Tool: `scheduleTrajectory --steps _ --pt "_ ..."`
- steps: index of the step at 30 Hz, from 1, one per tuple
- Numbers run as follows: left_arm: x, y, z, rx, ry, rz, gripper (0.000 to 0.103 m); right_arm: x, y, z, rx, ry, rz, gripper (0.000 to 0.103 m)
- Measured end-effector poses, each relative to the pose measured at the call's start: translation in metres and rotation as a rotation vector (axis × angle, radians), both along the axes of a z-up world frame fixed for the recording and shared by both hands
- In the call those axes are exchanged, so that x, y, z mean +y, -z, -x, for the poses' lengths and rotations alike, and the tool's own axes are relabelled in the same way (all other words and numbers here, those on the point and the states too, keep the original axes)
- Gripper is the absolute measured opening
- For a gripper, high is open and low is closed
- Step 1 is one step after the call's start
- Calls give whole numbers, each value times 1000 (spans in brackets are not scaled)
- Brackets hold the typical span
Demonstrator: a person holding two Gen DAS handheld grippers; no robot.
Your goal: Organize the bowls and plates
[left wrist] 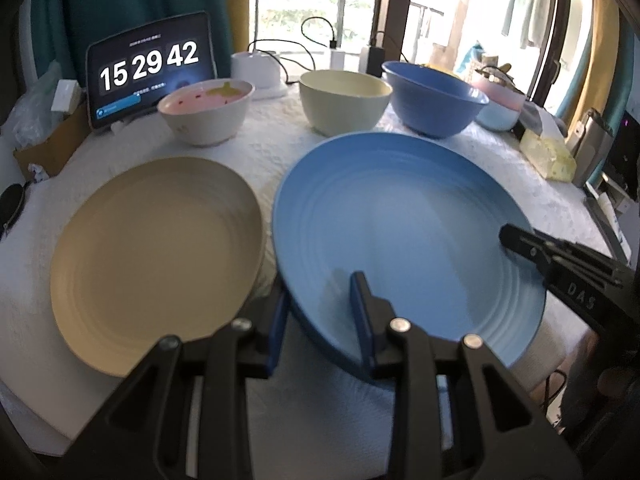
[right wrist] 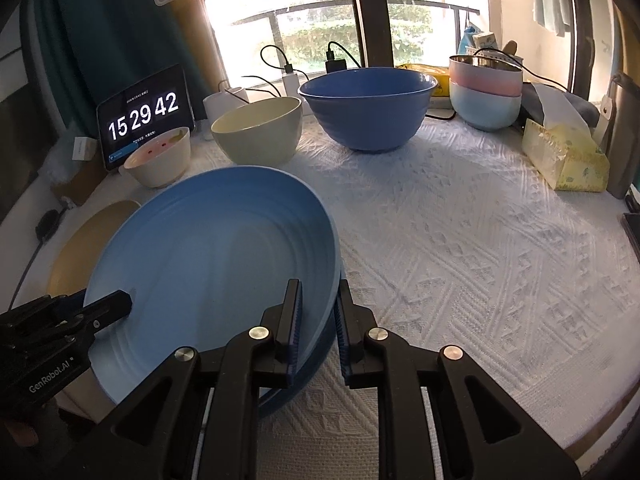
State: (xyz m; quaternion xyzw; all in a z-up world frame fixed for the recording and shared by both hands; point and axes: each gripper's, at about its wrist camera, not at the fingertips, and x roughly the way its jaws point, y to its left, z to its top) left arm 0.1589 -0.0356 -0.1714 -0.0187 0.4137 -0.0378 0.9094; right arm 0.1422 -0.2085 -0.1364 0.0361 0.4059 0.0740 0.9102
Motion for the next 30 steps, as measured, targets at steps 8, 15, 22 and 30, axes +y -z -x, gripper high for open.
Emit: scheduleTrajectory --steps 8,15,22,30 --pt "8 -4 5 -22 -33 -16 32 -4 5 2 16 -8 18 20" --pt "15 -7 6 -33 -53 -5 32 -7 4 2 13 4 27 36" --pt "23 -12 7 -61 -74 -2 34 -3 -1 4 -27 1 77 40" --pt "35 -19 11 -113 -80 11 47 24 -4 10 -67 -89 160 49"
